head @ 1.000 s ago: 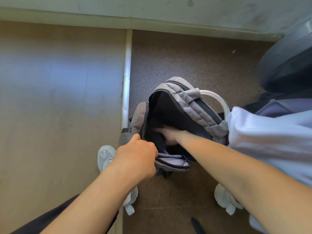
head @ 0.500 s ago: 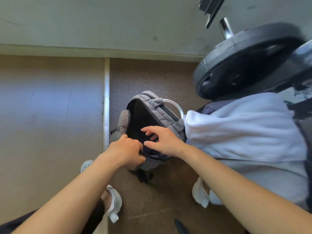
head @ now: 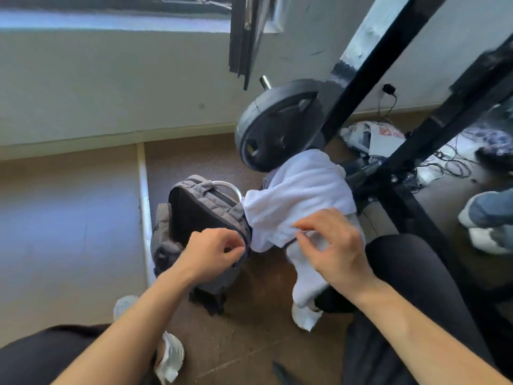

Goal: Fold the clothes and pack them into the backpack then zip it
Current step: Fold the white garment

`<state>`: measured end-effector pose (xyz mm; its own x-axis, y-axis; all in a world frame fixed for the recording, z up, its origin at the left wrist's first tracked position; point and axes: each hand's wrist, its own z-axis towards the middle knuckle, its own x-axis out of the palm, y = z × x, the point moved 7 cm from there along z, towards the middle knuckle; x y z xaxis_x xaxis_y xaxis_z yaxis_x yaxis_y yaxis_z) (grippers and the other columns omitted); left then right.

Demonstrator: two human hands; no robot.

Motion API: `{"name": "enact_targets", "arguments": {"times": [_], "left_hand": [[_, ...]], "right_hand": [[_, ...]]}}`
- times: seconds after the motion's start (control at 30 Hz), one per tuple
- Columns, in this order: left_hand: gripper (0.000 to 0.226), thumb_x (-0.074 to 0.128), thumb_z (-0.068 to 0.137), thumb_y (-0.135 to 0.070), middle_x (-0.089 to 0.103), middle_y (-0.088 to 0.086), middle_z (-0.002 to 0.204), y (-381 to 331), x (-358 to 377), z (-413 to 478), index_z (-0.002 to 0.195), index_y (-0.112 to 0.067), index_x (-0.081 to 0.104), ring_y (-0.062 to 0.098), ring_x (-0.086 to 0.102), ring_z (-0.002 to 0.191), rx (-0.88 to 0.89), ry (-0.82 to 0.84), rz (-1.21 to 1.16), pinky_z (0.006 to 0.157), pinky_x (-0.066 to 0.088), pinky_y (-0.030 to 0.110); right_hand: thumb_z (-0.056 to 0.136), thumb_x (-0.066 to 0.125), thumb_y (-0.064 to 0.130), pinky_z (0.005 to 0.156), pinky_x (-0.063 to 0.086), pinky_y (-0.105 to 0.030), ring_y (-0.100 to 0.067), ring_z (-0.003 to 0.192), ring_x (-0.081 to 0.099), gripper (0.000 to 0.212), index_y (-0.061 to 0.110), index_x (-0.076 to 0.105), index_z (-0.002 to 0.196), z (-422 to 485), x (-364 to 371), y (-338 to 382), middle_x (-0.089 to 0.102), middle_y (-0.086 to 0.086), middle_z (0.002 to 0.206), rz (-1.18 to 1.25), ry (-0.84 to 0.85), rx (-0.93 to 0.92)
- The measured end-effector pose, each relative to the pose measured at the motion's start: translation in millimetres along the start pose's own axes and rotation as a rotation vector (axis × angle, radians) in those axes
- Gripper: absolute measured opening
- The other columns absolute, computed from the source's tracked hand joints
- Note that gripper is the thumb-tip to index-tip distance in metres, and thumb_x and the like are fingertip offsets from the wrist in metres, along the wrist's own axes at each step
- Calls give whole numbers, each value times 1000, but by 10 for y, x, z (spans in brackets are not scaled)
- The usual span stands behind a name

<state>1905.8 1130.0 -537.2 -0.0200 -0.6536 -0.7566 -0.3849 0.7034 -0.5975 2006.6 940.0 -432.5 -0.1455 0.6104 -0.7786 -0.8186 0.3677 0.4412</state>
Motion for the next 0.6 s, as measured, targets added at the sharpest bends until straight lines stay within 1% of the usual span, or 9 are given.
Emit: {"name": "enact_targets", "arguments": {"times": [0.1, 0.17, 0.2, 0.27, 0.33, 0.4, 0.47, 0.53, 0.6], "left_hand": [[14, 64, 92, -36, 74, -18, 91, -403, -5, -68, 97, -30, 76, 3, 68, 85, 34, -177, -201, 81, 58, 37], [10, 66, 92, -33, 72, -17, 86, -659, 7, -89, 93, -29, 75, 5, 66, 80, 44, -300, -272, 76, 57, 37], [9, 67, 92, -33, 71, -16, 87, -791, 16, -92, 93, -28, 74, 6, 64, 80, 55, -354, -289, 75, 56, 38], [11, 69, 91, -34, 70, -14, 95, -1044, 35, -66, 96, -26, 72, 8, 64, 87, 89, -444, -304, 76, 56, 38], [18, 70, 90, -40, 66, -12, 105, -1283, 38, 6, 103, -27, 68, 11, 63, 95, 122, -515, -285, 75, 55, 34], [27, 71, 88, -43, 62, -10, 107, -1498, 20, 94, 107, -27, 63, 11, 61, 97, 155, -558, -229, 75, 52, 31], [32, 70, 84, -45, 61, -7, 103, -1630, 2, 185, 106, -24, 59, 14, 61, 91, 162, -553, -127, 72, 52, 34], [34, 66, 80, -47, 62, -3, 97, -1691, -38, 264, 101, -21, 59, 22, 63, 81, 172, -528, 78, 65, 49, 37], [29, 64, 80, -42, 65, 2, 88, -1748, -95, 311, 93, -17, 62, 31, 64, 72, 201, -502, 292, 59, 40, 33]], "right_hand": [[82, 77, 5, 82, 53, -33, -26, 90, 59, 20, 7, 73, 102, -87, -318, -208, 68, -7, 97, -134, -187, 74], [80, 78, 9, 83, 48, -28, -25, 96, 56, 32, 9, 70, 111, -81, -437, -392, 63, -6, 106, -152, -210, 187], [80, 79, 13, 82, 49, -27, -23, 98, 56, 38, 11, 67, 115, -86, -459, -506, 59, -5, 110, -114, -193, 257], [81, 79, 26, 80, 52, -26, -18, 97, 58, 47, 15, 61, 123, -136, -414, -746, 54, -1, 114, 60, -137, 422], [82, 77, 39, 83, 55, -28, -16, 102, 60, 53, 19, 58, 127, -194, -289, -932, 57, 0, 119, 236, -61, 568], [82, 77, 45, 87, 54, -28, -16, 108, 61, 56, 21, 57, 129, -230, -198, -1020, 60, 0, 122, 358, -32, 633], [82, 77, 44, 86, 54, -24, -14, 108, 61, 57, 21, 56, 130, -240, -176, -1037, 59, -1, 123, 424, -45, 643], [84, 77, 44, 79, 51, -13, -9, 106, 59, 57, 21, 55, 131, -254, -167, -1032, 57, -1, 126, 469, -62, 659], [83, 77, 47, 71, 49, -5, -3, 103, 58, 61, 23, 52, 134, -258, -151, -1025, 54, -1, 129, 492, -82, 663]]}}
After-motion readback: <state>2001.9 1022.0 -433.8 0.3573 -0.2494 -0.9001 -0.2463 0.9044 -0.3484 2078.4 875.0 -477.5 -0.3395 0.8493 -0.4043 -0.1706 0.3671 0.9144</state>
